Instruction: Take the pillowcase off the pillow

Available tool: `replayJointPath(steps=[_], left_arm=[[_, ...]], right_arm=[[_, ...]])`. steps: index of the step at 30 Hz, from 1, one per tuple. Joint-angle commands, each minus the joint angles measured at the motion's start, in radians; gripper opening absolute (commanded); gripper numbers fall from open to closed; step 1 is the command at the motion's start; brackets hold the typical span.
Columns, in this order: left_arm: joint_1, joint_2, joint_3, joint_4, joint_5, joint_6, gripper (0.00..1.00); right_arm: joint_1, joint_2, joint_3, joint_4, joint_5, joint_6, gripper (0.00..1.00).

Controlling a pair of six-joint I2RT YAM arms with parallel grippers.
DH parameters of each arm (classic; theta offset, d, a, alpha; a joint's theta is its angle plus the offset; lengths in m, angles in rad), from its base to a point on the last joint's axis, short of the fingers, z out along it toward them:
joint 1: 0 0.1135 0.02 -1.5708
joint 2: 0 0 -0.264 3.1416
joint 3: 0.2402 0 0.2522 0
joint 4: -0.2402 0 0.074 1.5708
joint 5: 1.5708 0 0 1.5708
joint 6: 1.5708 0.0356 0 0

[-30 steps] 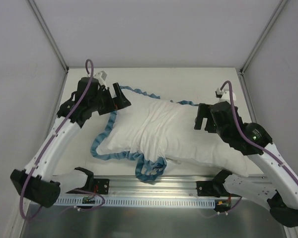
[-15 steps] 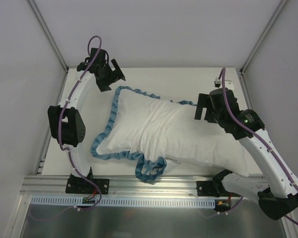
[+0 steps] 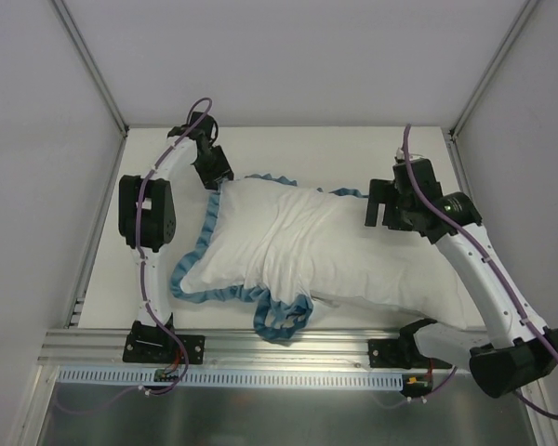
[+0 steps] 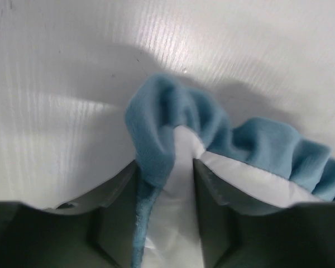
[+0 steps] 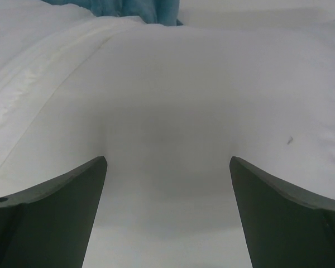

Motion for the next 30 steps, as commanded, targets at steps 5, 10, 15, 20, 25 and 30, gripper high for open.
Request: replayJointPath(steps=[5, 10, 15, 20, 25, 30], left_arm=[[0.001, -0.124, -0.02, -0.027, 0.077, 0.077, 0.0], [0.001, -0.198, -0.031, -0.027, 0.137, 0.106, 0.0], [0.004, -0.305, -0.087, -0.025, 0.077, 0.108, 0.0], [0.031, -0.336, -0.031, -0.027, 0.1, 0.103, 0.0], [0.233, -0.434, -0.084, -0.024, 0.144, 0.045, 0.0], [0.392, -0.537, -0.164, 0.019, 0.201, 0.005, 0.0]], right_arm=[[-0.003, 0.142, -0.082, 0.085, -0.097, -0.036, 0.96], [-0.003, 0.201, -0.131, 0.211, -0.175, -0.002, 0.6], [-0.007, 0.146, 0.0, 0.165, 0.035, 0.008, 0.01], [-0.068, 0.055, 0.313, 0.065, 0.181, 0.03, 0.01], [-0.177, -0.08, 0.314, 0.011, 0.225, 0.015, 0.01], [-0.227, -0.21, 0.0, 0.008, 0.158, 0.054, 0.01]])
